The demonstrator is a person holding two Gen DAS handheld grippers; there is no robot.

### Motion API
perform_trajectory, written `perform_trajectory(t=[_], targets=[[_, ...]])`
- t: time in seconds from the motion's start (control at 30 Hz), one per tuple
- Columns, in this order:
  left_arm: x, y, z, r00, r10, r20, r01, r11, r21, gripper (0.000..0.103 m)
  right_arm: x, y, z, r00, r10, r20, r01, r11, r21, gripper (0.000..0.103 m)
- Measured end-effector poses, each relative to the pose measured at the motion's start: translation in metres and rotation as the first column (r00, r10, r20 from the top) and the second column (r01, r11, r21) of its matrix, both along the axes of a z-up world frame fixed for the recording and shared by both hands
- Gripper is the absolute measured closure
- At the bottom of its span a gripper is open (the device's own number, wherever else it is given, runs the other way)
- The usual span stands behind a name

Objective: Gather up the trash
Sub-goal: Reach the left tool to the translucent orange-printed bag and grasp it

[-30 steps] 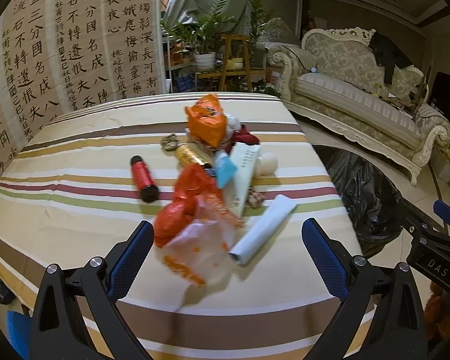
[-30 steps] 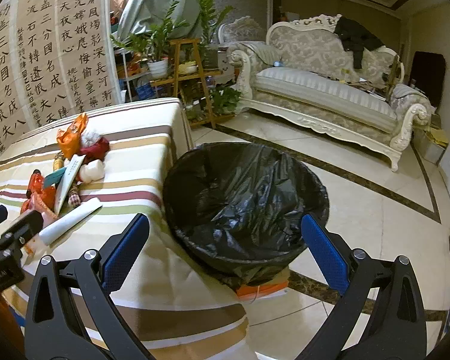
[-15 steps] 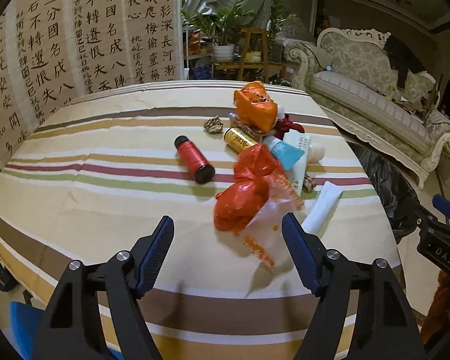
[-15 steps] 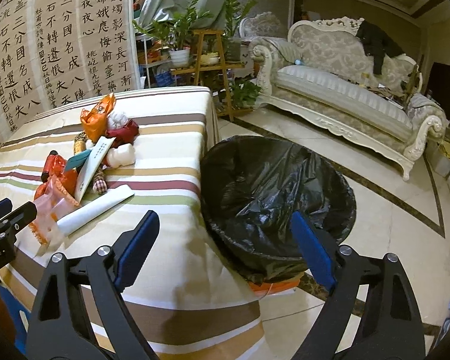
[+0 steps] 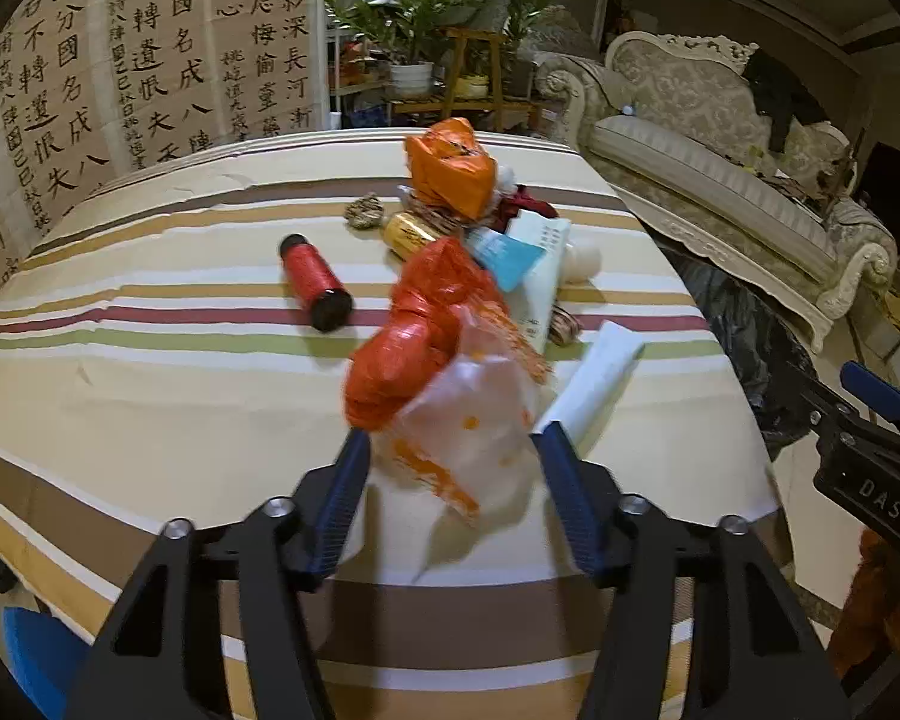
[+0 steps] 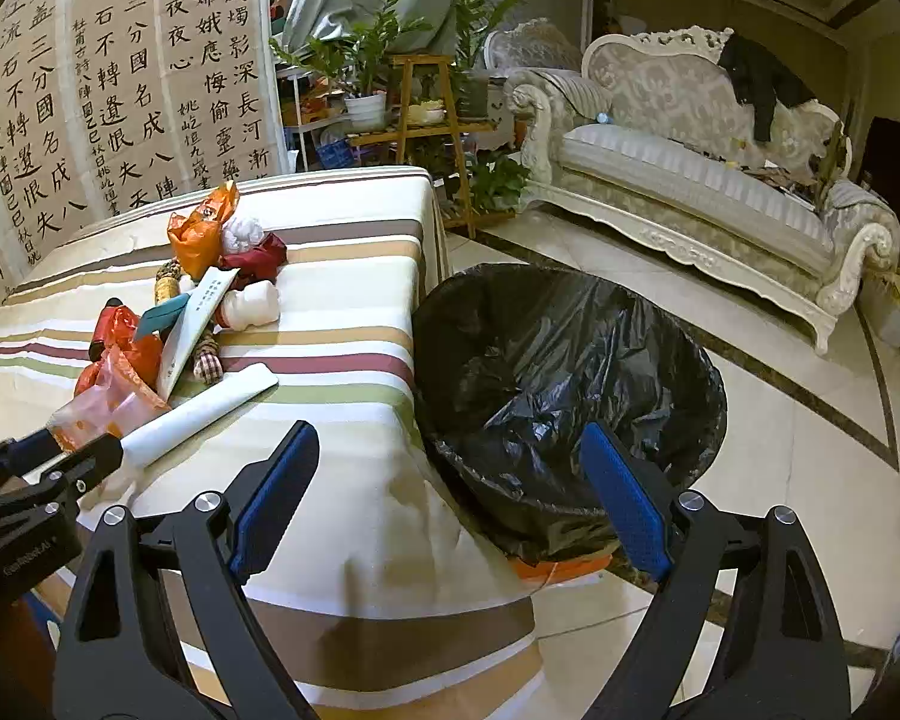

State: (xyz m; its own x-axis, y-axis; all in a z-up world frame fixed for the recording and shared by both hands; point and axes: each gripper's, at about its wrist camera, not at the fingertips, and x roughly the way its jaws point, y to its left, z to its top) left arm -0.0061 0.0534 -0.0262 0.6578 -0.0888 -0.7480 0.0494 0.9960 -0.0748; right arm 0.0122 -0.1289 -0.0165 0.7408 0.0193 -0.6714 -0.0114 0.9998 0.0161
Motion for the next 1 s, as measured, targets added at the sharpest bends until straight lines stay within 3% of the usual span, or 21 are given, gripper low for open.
perform_trajectory(t=[0.43,0.77,1.0], targets=[[0.000,-0.021,-0.004,0.998,-0.056,-0.006,0.056,0.998,-0.028,0.074,-0.005,-0.020,-0.006,1.000,-0.021,-0.001,0.021,0.998,0.056,0.016],[0.007,-0.016,-0.001,1.000,-0.020,-0.012,0.020,0.998,-0.057,0.074,-0.007,-0.033,-0.010,0.999,-0.037,-0.008,0.038,0.995,0.091,0.016],[0.004,-0.012,0.003,1.000,-0.008,-0.015,0.007,0.997,-0.080,0.061,-0.007,-0.033,-0.011,0.999,-0.034,-0.011,0.035,0.995,0.093,0.016]])
